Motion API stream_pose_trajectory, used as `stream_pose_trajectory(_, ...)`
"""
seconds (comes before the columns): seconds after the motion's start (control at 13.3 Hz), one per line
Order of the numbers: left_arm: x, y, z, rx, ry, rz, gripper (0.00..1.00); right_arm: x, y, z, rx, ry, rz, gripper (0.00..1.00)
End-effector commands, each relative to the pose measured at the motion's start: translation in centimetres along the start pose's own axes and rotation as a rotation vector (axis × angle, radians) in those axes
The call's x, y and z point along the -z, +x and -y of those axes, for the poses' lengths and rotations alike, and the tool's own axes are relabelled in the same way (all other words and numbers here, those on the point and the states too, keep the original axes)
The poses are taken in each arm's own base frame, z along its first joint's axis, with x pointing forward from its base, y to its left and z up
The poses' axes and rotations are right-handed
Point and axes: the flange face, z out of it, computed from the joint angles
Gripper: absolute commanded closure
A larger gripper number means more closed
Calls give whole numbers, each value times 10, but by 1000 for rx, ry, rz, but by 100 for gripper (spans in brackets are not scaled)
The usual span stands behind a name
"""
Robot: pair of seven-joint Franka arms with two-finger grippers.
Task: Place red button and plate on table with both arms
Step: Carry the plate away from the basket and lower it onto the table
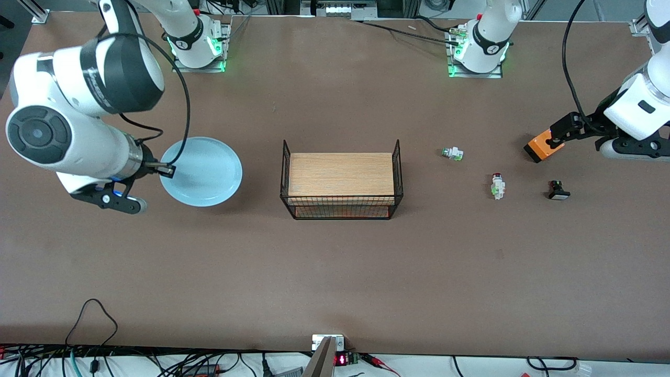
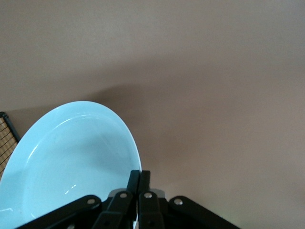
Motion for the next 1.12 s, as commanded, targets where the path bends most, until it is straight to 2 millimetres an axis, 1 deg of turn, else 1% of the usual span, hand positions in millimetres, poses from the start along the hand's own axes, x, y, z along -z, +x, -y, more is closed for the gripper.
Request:
stream_pose_trajectory(0.0, 14, -5, 3, 12, -5, -29, 0, -12, 23, -19, 46, 19, -28, 100)
stream_pose_trajectory(0.22, 13, -3, 4, 12, -6, -25, 0, -33, 52, -48, 86, 43, -31, 100)
stream_pose_trajectory(0.3, 13, -3, 4, 12, -6, -26, 0, -41, 64, -61, 105, 53, -39, 100)
stream_pose_trajectory(0.45, 11, -3, 4, 12, -6, -20, 0, -57, 80, -77, 142, 68, -48, 100)
stream_pose_trajectory(0.53, 11, -3, 4, 8, -6, -20, 0, -68, 81, -69, 175, 92, -58, 100)
stream_pose_trajectory(0.6, 11, -3, 4, 8, -6, -19, 0, -81, 81, -68, 190, 92, -72, 100)
stream_pose_trajectory(0.67, 9, -2, 4, 6, -6, -14, 0, -89, 80, -71, 191, 97, -86, 100)
stream_pose_trajectory(0.82, 6, 1, 6, 12, -7, -11, 0, -106, 77, -84, 216, 101, -134, 100)
stream_pose_trajectory(0.9, 5, 0, 11, 26, -7, -8, 0, -117, 73, -89, 210, 107, -168, 100)
stream_pose_trajectory(1.05, 6, 1, 12, 28, -7, -9, 0, -143, 66, -97, 196, 122, -254, 100)
